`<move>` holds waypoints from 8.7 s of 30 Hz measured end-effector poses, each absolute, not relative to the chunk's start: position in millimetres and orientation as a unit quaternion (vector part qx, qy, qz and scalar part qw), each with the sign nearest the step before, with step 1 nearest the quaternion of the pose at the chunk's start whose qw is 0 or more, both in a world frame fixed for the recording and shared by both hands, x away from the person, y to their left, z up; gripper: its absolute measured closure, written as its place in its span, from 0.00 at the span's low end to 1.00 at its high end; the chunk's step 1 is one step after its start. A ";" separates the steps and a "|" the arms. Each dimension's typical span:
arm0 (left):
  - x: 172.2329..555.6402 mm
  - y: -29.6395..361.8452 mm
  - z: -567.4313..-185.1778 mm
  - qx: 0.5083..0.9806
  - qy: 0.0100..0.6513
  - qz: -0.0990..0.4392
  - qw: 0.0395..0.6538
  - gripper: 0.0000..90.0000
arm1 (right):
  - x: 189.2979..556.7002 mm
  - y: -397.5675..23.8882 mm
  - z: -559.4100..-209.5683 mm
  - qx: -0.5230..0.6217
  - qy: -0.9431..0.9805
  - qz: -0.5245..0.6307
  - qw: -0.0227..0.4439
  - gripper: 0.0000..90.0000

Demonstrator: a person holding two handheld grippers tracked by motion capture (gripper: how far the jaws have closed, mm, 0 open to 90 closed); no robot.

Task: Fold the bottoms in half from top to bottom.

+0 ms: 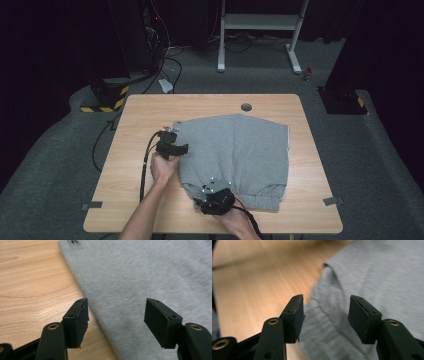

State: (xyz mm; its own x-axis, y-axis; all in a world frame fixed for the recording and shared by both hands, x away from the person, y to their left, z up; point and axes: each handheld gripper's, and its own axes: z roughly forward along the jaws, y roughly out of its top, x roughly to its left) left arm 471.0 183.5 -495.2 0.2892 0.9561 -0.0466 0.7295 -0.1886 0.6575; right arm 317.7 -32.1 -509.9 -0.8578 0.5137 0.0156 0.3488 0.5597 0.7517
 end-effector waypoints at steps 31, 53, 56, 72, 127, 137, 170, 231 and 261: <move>502.4 181.5 -512.0 0.722 0.591 0.188 0.306 0.91 | 296.5 -19.2 -518.8 0.234 0.893 0.344 0.172 0.84; 501.6 188.0 -454.3 0.722 0.546 0.176 0.388 0.96 | 291.3 -36.8 -495.5 0.239 0.881 0.374 0.165 0.87; 501.3 188.0 -447.6 0.719 0.541 0.178 0.397 0.96 | 290.9 -40.4 -491.0 0.243 0.878 0.379 0.164 0.87; 495.5 209.1 -434.6 0.702 0.548 0.174 0.420 0.96 | 293.3 -45.3 -470.4 0.244 0.871 0.400 0.147 0.87; 483.6 190.5 -348.9 0.735 0.467 0.187 0.454 0.96 | 284.9 -66.9 -433.4 0.249 0.827 0.489 0.121 0.87; 490.2 153.2 -351.0 0.750 0.440 0.190 0.456 0.95 | 280.5 -92.5 -445.2 0.283 0.807 0.505 0.119 0.87; 512.2 57.6 -447.9 0.777 0.428 0.161 0.432 0.94 | 272.7 -148.6 -500.8 0.368 0.809 0.426 0.167 0.83; 313.8 81.3 -506.3 0.822 0.399 0.054 0.403 0.40 | 297.7 -176.2 -520.7 0.391 0.827 0.373 0.158 0.75; 343.4 97.8 -492.6 0.810 0.426 0.131 0.381 0.42 | 339.6 -90.4 -458.8 0.316 0.839 0.404 0.181 0.59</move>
State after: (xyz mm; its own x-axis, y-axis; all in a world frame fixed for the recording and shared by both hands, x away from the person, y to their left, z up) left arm 343.4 97.8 -492.6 0.6023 0.7904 -0.1119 0.5901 -0.3463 0.7293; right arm 339.6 -90.4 -458.8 -0.7347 0.6766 -0.0495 0.3837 0.4746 0.7921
